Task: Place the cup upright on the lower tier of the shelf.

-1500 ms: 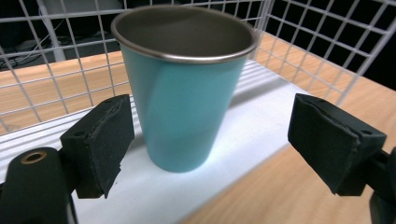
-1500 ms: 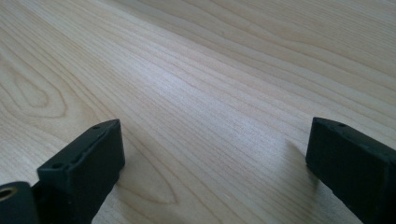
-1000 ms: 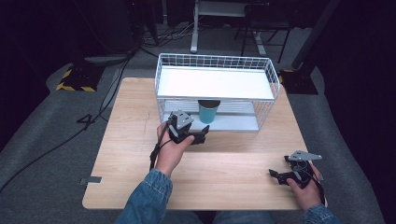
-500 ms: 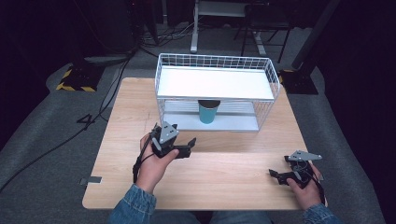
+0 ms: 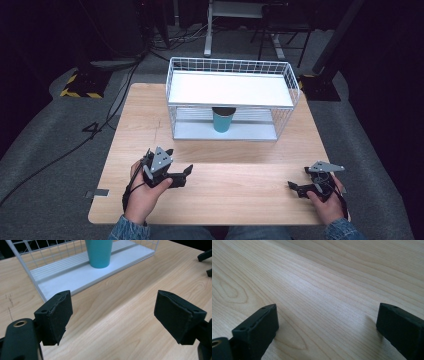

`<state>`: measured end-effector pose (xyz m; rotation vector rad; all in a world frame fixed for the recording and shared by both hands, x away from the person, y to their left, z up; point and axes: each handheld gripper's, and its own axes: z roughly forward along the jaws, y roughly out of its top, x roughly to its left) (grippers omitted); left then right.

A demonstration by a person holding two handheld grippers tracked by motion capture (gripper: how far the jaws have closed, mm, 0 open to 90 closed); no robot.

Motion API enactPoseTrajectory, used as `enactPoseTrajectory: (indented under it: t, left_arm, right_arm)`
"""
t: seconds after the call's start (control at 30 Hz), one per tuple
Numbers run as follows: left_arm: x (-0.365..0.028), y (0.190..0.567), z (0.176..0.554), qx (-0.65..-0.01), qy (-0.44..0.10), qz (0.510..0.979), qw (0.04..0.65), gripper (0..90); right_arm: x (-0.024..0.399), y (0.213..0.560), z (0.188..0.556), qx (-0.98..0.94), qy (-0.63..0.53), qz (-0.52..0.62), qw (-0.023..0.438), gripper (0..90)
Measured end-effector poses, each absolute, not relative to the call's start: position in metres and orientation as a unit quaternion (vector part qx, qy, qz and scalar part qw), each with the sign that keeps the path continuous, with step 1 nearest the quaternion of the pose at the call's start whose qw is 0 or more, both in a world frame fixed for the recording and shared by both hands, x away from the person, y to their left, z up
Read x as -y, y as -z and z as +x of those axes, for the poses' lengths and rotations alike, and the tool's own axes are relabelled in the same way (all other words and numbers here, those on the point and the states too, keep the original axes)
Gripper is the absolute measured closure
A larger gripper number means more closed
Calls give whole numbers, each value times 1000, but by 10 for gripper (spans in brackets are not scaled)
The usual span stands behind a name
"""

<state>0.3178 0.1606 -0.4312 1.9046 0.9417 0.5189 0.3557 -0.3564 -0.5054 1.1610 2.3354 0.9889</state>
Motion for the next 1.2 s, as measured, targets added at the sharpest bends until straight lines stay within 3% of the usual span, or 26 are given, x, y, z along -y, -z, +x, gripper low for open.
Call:
enactPoseTrajectory:
  t: [0.57, 1.2]
  left_arm:
    - [-184, 471, 295, -414, -177, 783, 430, 163]
    - [-190, 504, 295, -423, -165, 826, 334, 159]
  right_arm:
    - [356, 505, 356, -824, -349, 410, 175, 44]
    - [356, 505, 356, -824, -349, 410, 175, 44]
